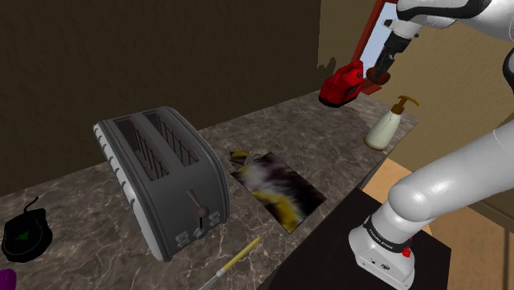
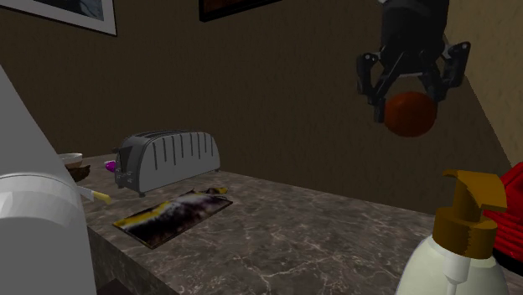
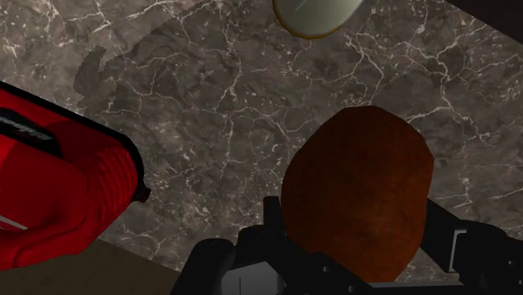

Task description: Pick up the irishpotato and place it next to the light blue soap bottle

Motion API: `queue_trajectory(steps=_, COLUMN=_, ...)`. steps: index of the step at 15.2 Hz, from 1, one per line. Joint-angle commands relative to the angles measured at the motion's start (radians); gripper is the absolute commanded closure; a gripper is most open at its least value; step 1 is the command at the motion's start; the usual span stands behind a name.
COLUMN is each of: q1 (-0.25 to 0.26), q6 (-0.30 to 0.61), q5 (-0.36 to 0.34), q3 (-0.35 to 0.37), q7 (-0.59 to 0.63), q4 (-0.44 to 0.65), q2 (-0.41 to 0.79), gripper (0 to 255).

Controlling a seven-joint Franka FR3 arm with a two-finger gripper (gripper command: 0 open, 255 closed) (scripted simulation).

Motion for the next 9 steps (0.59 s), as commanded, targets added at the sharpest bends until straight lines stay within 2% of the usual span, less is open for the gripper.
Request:
queue_trajectory(steps=1, q1=-0.001, q6=0.027, q5=-0.002, q3=0.0, q7=0.001, q4=-0.031, q2=-0.005, gripper=255)
queue_trajectory(steps=9, q1=-0.006, q6=0.134, q5=-0.007, q3=-0.006, q7=-0.002, q4=-0.143, q2=-0.011, gripper=255)
